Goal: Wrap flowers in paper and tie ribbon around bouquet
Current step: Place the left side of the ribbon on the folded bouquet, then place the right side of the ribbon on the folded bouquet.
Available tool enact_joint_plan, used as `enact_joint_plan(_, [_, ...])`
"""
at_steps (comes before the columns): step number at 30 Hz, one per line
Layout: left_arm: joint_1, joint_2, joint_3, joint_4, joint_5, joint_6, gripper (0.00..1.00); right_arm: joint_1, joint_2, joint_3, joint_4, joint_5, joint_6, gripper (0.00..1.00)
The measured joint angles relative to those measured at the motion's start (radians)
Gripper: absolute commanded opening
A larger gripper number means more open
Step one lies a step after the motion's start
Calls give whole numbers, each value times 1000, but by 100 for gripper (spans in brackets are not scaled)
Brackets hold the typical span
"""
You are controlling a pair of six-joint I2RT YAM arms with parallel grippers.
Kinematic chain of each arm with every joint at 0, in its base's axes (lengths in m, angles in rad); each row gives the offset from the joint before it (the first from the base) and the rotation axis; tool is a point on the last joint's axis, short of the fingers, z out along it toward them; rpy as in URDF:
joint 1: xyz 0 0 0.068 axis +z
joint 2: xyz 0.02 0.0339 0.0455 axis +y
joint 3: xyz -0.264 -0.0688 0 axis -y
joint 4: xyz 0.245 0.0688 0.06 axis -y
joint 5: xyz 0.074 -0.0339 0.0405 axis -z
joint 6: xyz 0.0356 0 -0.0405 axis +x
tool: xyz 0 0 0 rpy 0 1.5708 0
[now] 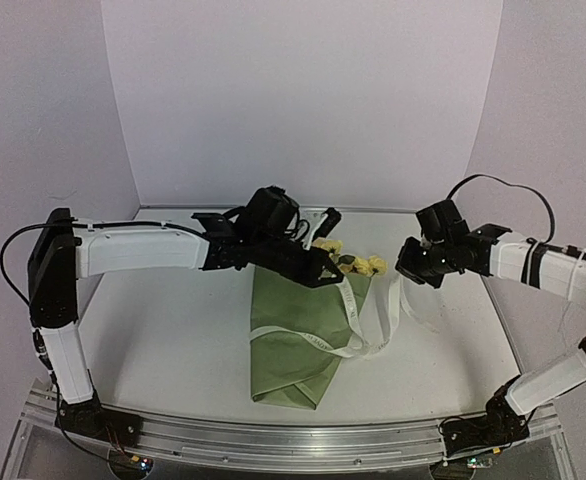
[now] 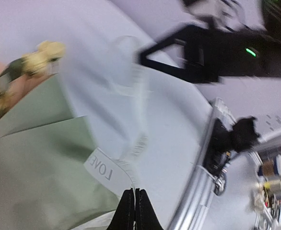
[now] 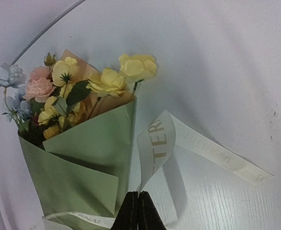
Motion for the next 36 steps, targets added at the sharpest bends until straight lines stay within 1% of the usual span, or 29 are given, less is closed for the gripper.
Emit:
enact_joint_plan(4, [-88, 27, 75, 72, 192, 66, 3, -10, 100, 155, 16, -133, -50, 0])
enact_joint_plan(5, [-107, 38, 89, 84, 230, 83, 7, -8, 131, 196, 23, -173, -61, 0])
enact_joint_plan(6, [-123, 48, 96, 90, 261, 100, 19, -3, 162, 235, 25, -208, -72, 0])
enact_joint_plan(7, [-135, 56, 99, 90, 283, 115, 28, 4, 198, 277, 30, -246, -84, 0])
enact_joint_plan(9, [-151, 71, 99, 81, 303, 136, 40, 23, 269, 353, 37, -313, -103, 0])
enact_joint_plan(10, [-155, 75, 95, 75, 299, 143, 50, 37, 306, 390, 41, -347, -112, 0])
enact_joint_plan(12, [-158, 70, 56, 95, 270, 149, 62, 67, 371, 449, 46, -409, -128, 0])
enact_joint_plan(14, [-154, 18, -65, 154, 197, 128, 64, 101, 415, 477, 50, -458, -143, 0])
enact_joint_plan(17, [-142, -92, -239, 205, 95, 78, 64, 149, 449, 483, 45, -505, -165, 0])
enact_joint_plan(18, [-137, -134, -288, 225, 61, 61, 64, 165, 457, 483, 44, -518, -174, 2])
enact_joint_plan(21, [-116, -317, -457, 301, -72, -14, 65, 208, 466, 483, 35, -542, -203, 7])
enact_joint_plan(22, [-108, -392, -511, 330, -132, -45, 65, 221, 466, 483, 32, -547, -212, 8])
enact_joint_plan(24, [-86, -538, -609, 367, -261, -117, 70, 247, 466, 484, 25, -551, -235, 15])
enact_joint_plan(26, [-31, -651, -667, 359, -368, -201, 74, 272, 467, 488, 3, -549, -259, 20])
enact_joint_plan(27, [4, -689, -685, 354, -404, -237, 75, 285, 468, 492, -12, -546, -272, 26])
enact_joint_plan(30, [129, -701, -701, 322, -458, -325, 77, 326, 483, 525, -68, -524, -313, 46])
enact_joint_plan(32, [176, -655, -701, 292, -447, -358, 77, 357, 486, 535, -98, -500, -336, 54])
enact_joint_plan(34, [203, -591, -692, 248, -415, -374, 74, 382, 485, 534, -121, -465, -354, 62])
enact_joint_plan(36, [217, -502, -665, 191, -366, -377, 71, 401, 466, 507, -137, -422, -360, 67])
